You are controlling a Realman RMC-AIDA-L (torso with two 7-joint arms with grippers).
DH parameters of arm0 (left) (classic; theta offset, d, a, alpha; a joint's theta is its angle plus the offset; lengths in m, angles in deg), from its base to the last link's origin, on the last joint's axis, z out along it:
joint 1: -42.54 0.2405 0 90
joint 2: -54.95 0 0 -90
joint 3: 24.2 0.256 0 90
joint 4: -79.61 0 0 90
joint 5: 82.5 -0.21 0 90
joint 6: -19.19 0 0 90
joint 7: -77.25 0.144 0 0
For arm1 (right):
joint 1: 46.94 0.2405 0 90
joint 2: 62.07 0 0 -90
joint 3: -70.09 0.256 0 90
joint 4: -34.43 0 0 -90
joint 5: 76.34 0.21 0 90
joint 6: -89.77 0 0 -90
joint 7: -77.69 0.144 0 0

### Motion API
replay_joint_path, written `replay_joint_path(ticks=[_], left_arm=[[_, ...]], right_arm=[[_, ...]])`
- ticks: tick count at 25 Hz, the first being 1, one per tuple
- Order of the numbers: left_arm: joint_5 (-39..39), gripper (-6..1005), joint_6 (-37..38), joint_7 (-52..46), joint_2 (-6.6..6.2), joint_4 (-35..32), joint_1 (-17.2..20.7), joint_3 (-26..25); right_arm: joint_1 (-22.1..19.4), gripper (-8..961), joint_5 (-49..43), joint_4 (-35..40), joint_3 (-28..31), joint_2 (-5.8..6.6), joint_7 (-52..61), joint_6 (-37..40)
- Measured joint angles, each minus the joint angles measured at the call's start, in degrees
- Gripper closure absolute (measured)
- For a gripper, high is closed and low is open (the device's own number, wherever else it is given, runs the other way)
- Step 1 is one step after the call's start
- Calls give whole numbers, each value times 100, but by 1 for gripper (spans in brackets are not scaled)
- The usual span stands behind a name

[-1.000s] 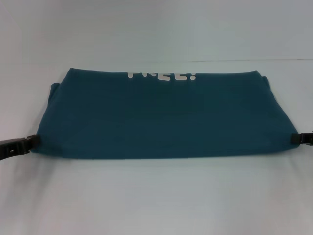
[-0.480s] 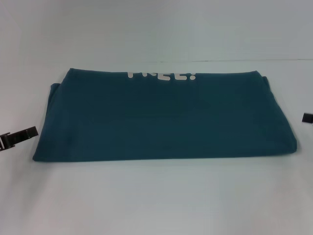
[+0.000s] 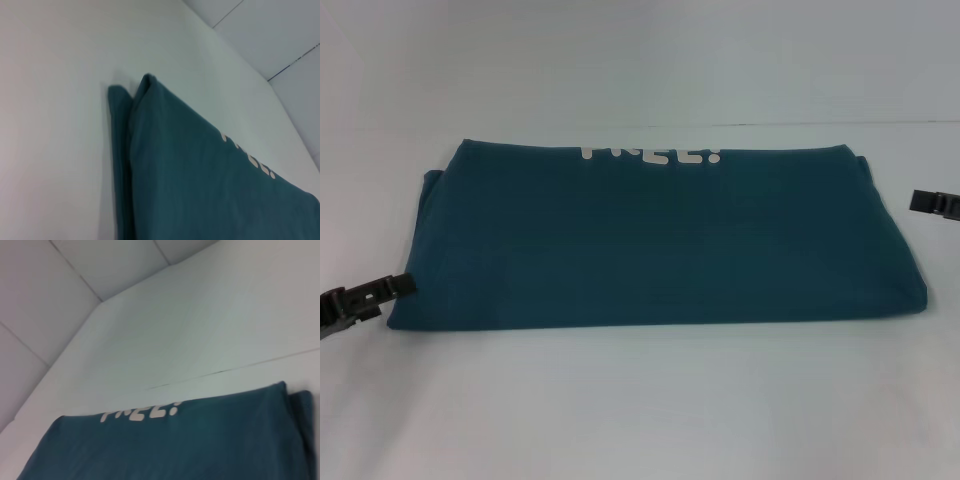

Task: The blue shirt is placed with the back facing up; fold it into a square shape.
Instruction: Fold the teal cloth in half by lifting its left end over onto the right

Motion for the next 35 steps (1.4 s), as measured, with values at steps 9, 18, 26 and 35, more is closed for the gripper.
replay_joint_path(ticks=[9, 18, 26, 35], left_arm=[[-389, 103, 137, -851, -56, -62, -91, 22], [-862, 105, 93, -1380, -135, -31, -340, 98], [-992, 106, -60, -1924, -183, -23, -421, 155], [-1011, 108, -107, -2535, -194, 68, -486, 155]], right_arm=[[230, 36, -11, 31, -119, 19, 38, 12], [394, 29, -11, 36, -192, 60, 44, 24], [427, 29, -9, 36, -223, 136, 48, 17], [472, 30, -6, 79, -246, 189, 35, -16]])
